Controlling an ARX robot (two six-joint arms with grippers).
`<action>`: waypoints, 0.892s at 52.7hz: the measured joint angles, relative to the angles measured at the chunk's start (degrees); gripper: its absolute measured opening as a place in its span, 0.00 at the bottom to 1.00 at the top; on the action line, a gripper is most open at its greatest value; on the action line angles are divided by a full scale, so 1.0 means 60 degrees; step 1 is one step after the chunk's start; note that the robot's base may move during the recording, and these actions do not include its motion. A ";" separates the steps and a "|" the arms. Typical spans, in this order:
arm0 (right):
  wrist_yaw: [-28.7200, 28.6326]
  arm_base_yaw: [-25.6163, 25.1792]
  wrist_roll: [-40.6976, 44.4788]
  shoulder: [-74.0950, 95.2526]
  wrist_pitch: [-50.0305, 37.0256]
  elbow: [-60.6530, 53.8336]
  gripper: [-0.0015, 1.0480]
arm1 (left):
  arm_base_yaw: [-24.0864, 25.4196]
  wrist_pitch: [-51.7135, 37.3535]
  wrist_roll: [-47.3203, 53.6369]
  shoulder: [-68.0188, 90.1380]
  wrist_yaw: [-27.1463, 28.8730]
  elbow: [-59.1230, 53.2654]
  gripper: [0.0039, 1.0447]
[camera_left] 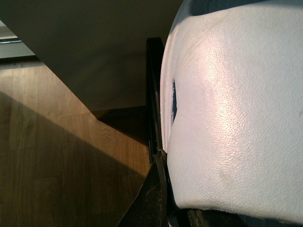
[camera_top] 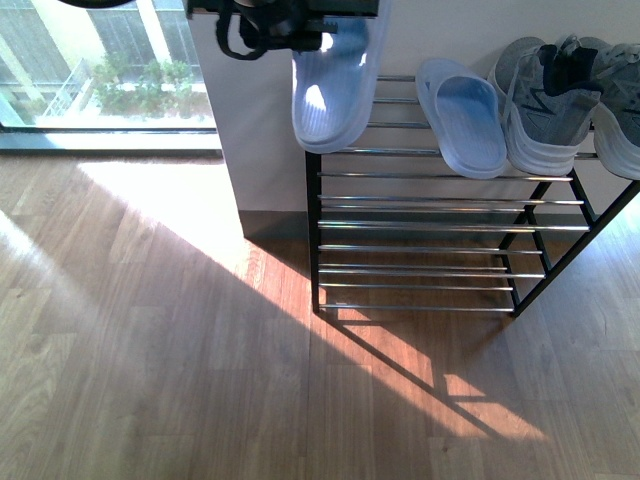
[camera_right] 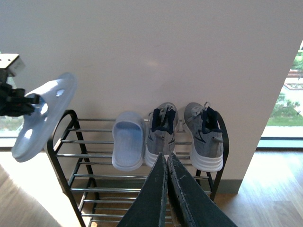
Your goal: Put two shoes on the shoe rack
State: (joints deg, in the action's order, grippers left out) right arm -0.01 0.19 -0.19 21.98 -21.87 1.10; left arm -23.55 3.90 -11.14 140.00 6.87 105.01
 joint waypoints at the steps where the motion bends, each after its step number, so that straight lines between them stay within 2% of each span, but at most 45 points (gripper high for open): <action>1: 0.0000 0.0000 0.0000 -0.0087 0.0084 0.0000 0.02 | -0.0025 0.0182 -0.0073 0.0251 -0.0047 0.0379 0.02; 8: 0.0000 0.0000 0.0000 -0.0481 0.0441 0.0000 0.02 | -0.0171 0.1075 -0.0481 0.1512 -0.0029 0.2229 0.02; 20: 0.0000 0.0000 0.0000 -0.1275 0.1246 -0.0004 0.02 | -0.0382 0.3530 -0.0882 0.4550 0.0317 0.7140 0.02; 34: 0.0000 0.0000 0.0000 -0.2025 0.2000 0.0000 0.02 | -0.0401 0.4619 -0.0914 0.5938 0.1031 0.9293 0.02; 38: -0.0004 0.0000 0.0000 -0.2922 0.3224 0.0000 0.02 | -0.0397 0.4703 -0.0987 0.6065 0.1137 0.9617 0.02; 41: 0.0000 0.0000 0.0000 -0.3504 0.3570 0.0000 0.02 | -0.0386 0.4736 -0.1096 0.6156 0.1169 0.9843 0.07; 43: 0.0004 0.0000 0.0000 -0.3566 0.3595 0.0000 0.02 | -0.0379 0.4743 -0.1151 0.6200 0.1140 0.9967 0.16; 45: 0.0007 0.0000 0.0000 -0.3577 0.3614 0.0000 0.02 | -0.0379 0.4776 -0.1151 0.6211 0.1104 1.0010 0.19; 47: 0.0004 0.0000 0.0000 -0.3581 0.3621 0.0000 0.02 | -0.0393 0.4838 -0.1253 0.6222 0.1064 1.0054 0.27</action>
State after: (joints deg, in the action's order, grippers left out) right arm 0.01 0.19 -0.19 0.49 -0.14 1.10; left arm -25.91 32.93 -18.65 177.34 13.26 165.34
